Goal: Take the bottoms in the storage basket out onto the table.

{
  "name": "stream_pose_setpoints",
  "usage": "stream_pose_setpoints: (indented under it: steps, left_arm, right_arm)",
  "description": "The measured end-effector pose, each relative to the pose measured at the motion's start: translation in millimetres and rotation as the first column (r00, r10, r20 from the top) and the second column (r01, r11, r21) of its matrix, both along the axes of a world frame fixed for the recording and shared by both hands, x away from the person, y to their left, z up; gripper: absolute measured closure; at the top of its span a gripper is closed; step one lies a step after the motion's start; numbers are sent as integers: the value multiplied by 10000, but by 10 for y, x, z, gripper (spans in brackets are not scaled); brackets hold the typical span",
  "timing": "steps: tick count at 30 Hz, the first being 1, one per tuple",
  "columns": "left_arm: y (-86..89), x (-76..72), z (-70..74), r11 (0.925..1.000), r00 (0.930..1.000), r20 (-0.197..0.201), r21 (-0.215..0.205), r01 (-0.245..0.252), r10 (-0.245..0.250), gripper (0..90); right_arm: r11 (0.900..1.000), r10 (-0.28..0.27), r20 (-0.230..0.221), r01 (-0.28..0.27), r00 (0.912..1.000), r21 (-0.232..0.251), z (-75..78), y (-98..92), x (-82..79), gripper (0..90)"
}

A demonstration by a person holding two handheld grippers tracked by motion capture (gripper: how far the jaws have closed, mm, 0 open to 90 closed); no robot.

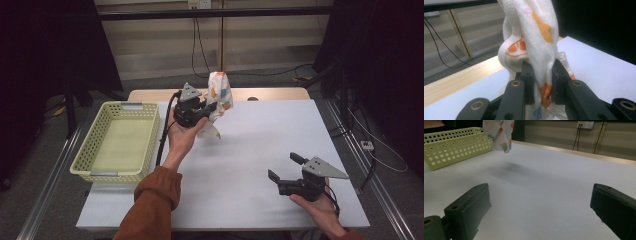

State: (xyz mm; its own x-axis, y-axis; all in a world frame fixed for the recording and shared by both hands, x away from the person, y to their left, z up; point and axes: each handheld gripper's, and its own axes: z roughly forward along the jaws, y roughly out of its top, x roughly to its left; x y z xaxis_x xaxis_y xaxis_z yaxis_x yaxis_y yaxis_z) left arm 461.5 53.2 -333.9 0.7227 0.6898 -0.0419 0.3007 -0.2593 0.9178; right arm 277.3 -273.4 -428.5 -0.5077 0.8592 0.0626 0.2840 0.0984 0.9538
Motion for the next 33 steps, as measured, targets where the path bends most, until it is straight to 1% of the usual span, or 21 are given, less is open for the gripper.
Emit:
stream_pose_setpoints:
  steps: [3, 4, 6, 10, 15, 17, 18, 21, 24, 27, 33]
  left_arm:
    - [15, 28, -64, 9998, 9998, -97, 104, -161, 162, 763]
    - [21, 39, -86, 9998, 9995, -240, 51, -209, 211, 763]
    - [40, 59, -122, 9997, 9986, -475, 72, -238, 241, 763]
    - [52, 74, -186, 9994, 9977, -619, 236, -261, 275, 763]
    - [51, 73, -256, 9992, 9971, -717, 311, -238, 260, 761]
    - [49, 70, -282, 9989, 9967, -768, 415, -231, 263, 760]
    - [46, 65, -299, 9993, 9963, -831, 313, -210, 236, 759]
    - [27, 43, -346, 9993, 9956, -924, 356, -112, 144, 758]
    - [-2, 36, -403, 9982, 9949, -1008, 596, 8, 53, 758]
    - [-21, 40, -462, 9968, 9938, -1106, 796, -44, 132, 759]
    - [-6, 81, -552, 9952, 9905, -1344, 971, -146, 276, 757]
  right_arm:
    - [10000, 9, 4, -9, 10000, -10, 0, 1, -1, 26]
    - [10000, 6, 1, -6, 10000, -7, -1, 1, 0, 26]
    - [10000, -4, -14, 4, 10000, 31, -1, 3, 1, 26]
    - [10000, 18, -21, -18, 10000, 14, -3, 4, 3, 26]
    - [10000, 36, -10, -36, 10000, 14, -1, 6, 0, 26]
    - [10000, 6, 2, -6, 10000, 5, -1, 5, 0, 26]
    - [10000, -11, -2, 11, 10000, 9, -1, 4, 1, 26]
    - [10000, 15, -35, -15, 10000, 81, -1, 4, -1, 26]
    - [10000, 36, -39, -36, 10000, 73, -1, 12, 0, 27]
    - [10000, 39, -31, -38, 10000, 67, -1, 9, -1, 27]
    - [10000, 27, -25, -27, 10000, 57, -2, 8, 0, 27]
